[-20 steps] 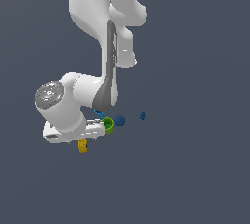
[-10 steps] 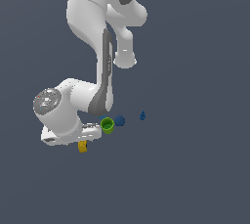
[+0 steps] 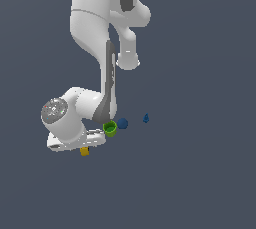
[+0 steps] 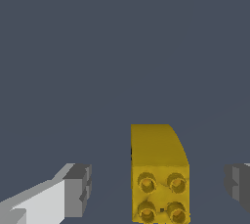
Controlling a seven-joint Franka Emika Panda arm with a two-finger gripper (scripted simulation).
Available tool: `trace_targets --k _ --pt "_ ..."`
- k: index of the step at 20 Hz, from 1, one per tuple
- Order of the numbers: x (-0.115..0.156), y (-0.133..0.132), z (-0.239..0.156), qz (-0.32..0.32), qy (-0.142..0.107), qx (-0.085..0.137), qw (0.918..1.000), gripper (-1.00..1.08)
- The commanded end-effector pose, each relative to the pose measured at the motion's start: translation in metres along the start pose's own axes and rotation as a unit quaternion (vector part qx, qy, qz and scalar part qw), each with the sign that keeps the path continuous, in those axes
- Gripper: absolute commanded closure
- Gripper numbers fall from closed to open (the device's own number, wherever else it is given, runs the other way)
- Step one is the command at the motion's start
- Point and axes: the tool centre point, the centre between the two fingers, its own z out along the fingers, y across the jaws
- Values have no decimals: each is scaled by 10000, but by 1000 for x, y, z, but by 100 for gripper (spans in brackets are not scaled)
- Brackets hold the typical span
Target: Pick up a designated object from a clutter of objects.
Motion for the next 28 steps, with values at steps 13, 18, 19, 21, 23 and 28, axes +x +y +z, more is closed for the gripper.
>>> trace_targets --k 13,18,19,21,23,28 --pt "1 1 19 -3 2 -1 10000 108" --pt "1 1 19 -3 2 -1 10000 108" --pt "1 1 19 -3 2 -1 10000 108" --pt "0 1 18 -3 2 -1 10000 108" --pt "-2 1 15 -3 2 -1 10000 108" --pt "-11 1 4 -3 2 -1 10000 108"
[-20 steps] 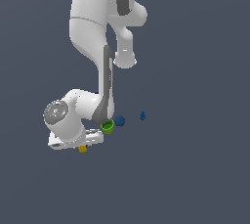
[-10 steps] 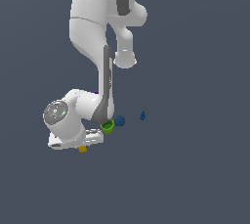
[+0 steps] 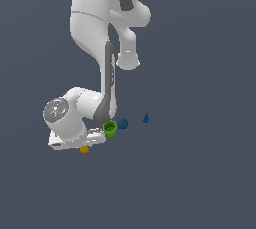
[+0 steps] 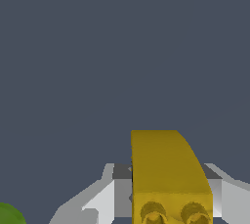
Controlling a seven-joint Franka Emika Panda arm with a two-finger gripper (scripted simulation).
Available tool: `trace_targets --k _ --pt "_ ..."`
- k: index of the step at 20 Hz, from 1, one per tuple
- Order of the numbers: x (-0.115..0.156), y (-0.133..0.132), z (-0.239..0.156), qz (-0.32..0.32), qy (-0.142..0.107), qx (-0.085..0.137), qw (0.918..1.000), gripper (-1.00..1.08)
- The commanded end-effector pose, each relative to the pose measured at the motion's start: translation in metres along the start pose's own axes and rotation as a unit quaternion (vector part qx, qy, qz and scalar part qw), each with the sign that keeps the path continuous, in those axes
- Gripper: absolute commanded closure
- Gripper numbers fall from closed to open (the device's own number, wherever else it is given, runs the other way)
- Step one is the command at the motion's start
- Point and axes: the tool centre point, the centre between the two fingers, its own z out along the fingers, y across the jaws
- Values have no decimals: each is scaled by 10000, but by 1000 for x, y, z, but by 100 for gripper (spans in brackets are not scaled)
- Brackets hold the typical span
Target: Pick up a designated object from a clutter of objects.
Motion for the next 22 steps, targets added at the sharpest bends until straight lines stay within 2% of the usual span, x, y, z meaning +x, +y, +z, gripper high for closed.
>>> trace_targets --k 1,8,22 --pt "-5 0 -8 1 6 -3 10000 108" --pt "-32 1 -42 1 6 -3 10000 108" --pt "-111 2 -142 1 7 -1 10000 108"
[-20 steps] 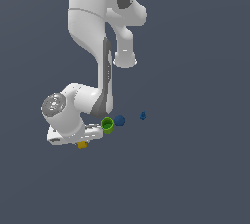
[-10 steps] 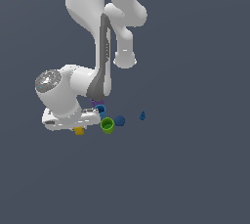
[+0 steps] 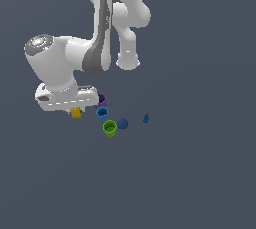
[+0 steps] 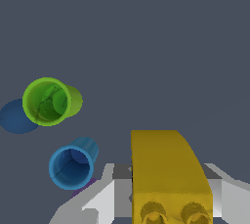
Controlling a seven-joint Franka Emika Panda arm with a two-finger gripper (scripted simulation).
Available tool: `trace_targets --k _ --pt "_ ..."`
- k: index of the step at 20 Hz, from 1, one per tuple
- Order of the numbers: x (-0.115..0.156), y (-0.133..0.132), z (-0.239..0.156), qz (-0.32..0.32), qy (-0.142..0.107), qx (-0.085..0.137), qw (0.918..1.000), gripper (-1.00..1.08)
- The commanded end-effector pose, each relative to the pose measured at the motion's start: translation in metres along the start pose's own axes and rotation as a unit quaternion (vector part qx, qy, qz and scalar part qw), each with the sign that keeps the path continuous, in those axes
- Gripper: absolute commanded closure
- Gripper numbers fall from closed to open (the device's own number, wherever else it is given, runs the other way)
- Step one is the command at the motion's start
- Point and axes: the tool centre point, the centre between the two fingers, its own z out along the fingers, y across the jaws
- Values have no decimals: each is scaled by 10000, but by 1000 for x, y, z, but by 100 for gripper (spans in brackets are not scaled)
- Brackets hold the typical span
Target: Pick up a designated object from a clutter of objects.
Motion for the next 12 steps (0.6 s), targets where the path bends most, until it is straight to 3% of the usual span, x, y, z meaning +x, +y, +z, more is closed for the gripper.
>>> trace_targets --k 1,12 --pt "-15 0 -19 0 5 1 10000 108" --pt "-81 3 -107 0 9 7 10000 108"
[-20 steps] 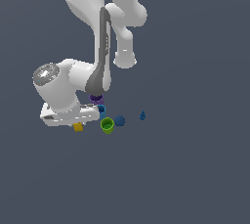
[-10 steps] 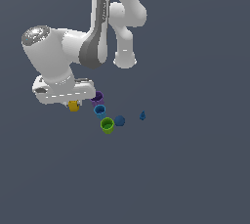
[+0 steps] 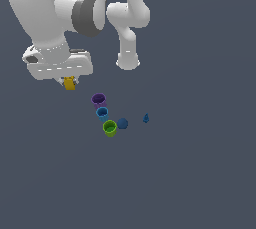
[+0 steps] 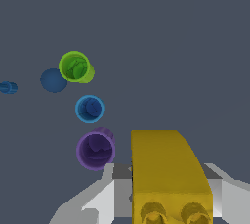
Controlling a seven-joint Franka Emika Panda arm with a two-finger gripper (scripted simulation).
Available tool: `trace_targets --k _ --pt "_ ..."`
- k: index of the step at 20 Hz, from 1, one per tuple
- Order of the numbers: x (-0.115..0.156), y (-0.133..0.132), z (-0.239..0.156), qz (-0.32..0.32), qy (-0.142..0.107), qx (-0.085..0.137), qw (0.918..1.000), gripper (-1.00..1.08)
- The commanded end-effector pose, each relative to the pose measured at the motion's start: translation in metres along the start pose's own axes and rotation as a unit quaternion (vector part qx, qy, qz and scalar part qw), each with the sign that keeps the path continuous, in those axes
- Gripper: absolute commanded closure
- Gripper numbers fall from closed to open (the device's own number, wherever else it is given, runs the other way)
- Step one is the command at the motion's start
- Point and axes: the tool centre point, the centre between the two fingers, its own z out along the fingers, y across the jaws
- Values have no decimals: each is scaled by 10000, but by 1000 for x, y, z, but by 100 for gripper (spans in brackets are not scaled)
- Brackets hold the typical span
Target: Pick up a designated object from a clutter of objects.
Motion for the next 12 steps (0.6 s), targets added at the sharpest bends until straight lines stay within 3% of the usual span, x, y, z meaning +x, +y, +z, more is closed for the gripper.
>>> trace_targets --k 1,12 --pt "-15 1 -21 0 4 1 10000 108" --pt "-62 4 -87 0 2 -2 10000 108"
